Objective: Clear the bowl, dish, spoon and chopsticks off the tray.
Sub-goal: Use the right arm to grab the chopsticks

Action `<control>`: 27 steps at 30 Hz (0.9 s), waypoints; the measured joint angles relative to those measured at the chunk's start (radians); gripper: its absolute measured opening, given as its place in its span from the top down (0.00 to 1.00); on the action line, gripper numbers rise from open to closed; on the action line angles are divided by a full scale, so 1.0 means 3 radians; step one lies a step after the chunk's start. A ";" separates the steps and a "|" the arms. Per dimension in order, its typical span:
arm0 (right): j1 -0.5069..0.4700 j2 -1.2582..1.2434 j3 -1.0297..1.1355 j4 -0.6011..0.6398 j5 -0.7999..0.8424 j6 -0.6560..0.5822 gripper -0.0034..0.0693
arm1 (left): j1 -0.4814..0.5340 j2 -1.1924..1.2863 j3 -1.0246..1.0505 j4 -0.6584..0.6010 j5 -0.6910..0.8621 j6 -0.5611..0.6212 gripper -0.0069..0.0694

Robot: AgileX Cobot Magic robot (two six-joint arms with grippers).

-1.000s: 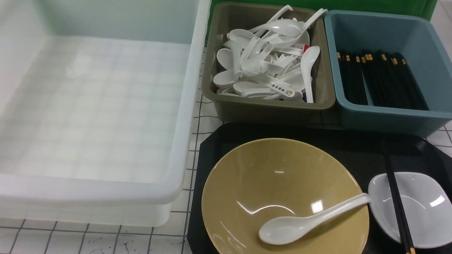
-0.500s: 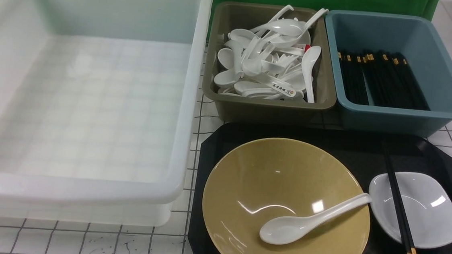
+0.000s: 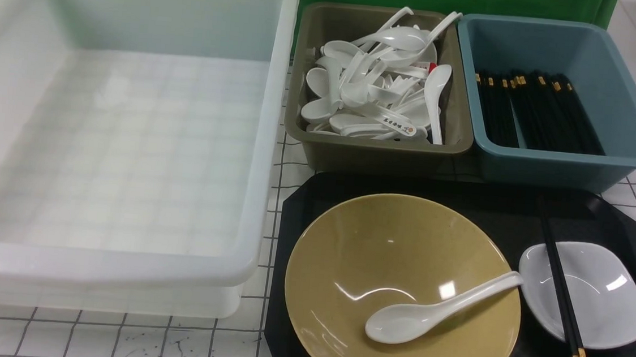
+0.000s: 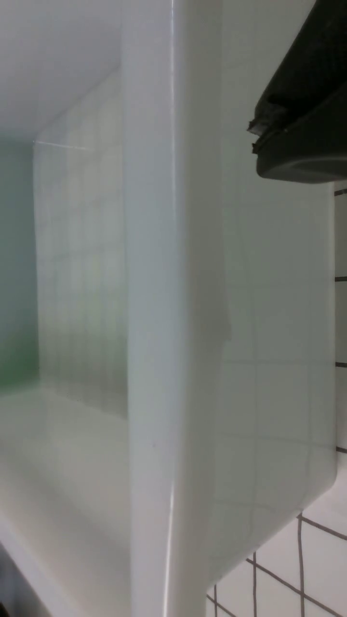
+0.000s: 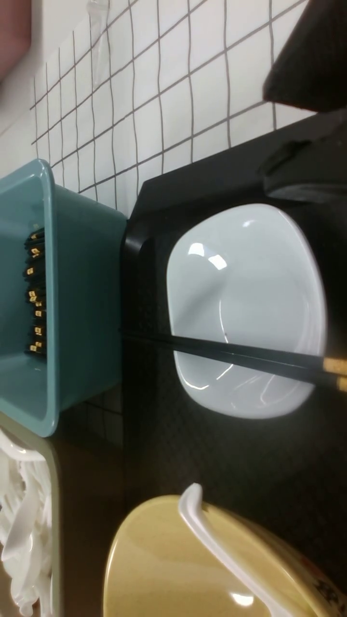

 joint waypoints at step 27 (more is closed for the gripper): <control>0.0000 0.0000 0.0005 0.0013 -0.0026 0.0612 0.63 | 0.0000 0.0000 0.0000 -0.2033 -0.0208 -0.0522 0.93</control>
